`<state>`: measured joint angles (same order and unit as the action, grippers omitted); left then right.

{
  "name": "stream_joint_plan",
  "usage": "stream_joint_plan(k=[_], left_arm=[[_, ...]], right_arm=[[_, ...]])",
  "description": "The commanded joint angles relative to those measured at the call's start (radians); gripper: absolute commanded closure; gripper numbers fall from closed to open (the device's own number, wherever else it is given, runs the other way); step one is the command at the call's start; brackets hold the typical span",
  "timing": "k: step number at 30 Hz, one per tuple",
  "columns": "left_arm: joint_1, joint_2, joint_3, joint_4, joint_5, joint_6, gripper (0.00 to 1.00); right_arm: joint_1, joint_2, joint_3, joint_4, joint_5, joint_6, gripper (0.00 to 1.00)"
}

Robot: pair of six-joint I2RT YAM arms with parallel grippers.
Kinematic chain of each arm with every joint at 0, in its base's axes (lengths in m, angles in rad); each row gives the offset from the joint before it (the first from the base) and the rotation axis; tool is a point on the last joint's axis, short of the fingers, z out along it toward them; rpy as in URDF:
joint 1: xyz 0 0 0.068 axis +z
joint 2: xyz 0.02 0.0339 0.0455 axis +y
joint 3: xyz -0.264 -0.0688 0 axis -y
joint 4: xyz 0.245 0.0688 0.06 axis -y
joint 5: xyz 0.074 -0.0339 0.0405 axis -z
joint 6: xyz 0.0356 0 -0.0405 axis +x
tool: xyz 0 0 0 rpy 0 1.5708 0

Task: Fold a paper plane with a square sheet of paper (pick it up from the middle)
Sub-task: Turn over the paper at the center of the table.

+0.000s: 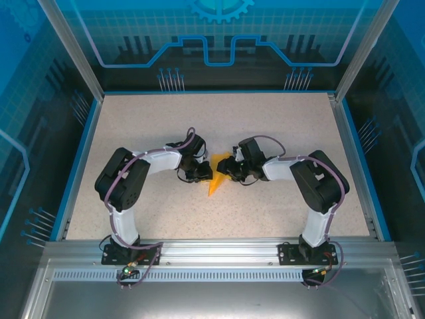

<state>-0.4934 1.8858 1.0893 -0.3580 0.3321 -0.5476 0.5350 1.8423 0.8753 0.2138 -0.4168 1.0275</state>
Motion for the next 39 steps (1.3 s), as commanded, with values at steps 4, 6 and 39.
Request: stream_joint_plan(k=[4,6,39], left_arm=[[-0.029,0.007,-0.046,0.070,0.035,-0.029,0.83],[-0.028,-0.008,-0.052,0.077,0.036,-0.036,0.83],[0.027,-0.969,-0.473,-0.096,-0.688,-0.222,0.58]], right_arm=[[0.014,0.058,0.065,0.008,0.020,-0.022,0.76],[0.014,0.071,0.077,0.004,0.008,-0.033,0.82],[0.388,0.478,1.030,-1.623,0.909,-0.187,0.89]])
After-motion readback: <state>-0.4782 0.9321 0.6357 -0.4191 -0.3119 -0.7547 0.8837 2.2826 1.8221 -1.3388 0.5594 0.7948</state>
